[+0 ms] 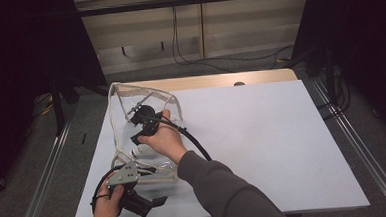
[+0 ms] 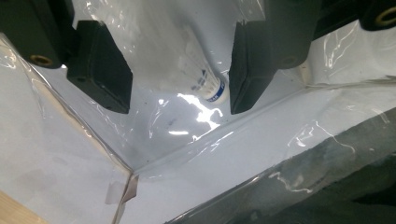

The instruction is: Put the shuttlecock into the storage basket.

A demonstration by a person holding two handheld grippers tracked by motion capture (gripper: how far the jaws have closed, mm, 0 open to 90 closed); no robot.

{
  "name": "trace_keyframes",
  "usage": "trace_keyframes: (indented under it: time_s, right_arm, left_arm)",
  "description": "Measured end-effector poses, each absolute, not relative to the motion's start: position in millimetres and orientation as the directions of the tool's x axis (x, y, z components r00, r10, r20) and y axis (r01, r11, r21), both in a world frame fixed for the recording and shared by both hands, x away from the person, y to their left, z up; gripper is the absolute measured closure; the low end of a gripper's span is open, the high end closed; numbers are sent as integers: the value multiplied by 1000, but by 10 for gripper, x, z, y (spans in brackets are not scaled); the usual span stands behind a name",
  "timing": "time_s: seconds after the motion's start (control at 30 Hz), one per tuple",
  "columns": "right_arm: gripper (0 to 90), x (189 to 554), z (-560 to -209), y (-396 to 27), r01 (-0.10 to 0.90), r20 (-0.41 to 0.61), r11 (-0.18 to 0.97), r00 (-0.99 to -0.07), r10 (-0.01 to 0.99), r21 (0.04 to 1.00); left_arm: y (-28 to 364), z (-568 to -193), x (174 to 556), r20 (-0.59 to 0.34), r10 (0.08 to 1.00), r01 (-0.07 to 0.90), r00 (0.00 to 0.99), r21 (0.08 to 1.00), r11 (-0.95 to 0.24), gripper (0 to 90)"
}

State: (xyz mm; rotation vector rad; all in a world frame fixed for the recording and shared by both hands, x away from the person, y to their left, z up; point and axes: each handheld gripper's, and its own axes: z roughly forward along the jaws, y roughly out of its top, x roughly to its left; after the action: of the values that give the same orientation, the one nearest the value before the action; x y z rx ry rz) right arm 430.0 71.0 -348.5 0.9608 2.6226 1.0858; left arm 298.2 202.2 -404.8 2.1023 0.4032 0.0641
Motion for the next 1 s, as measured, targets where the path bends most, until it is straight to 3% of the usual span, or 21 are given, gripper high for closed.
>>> trace_keyframes:
  time_s: [1.0]
  right_arm:
    - [282, 4128, -3202, 574, 468, 93, 535, -806, 584, 703]
  left_arm:
    - [2009, -4045, 2975, -117, 310, 262, 944, 835, -484, 37]
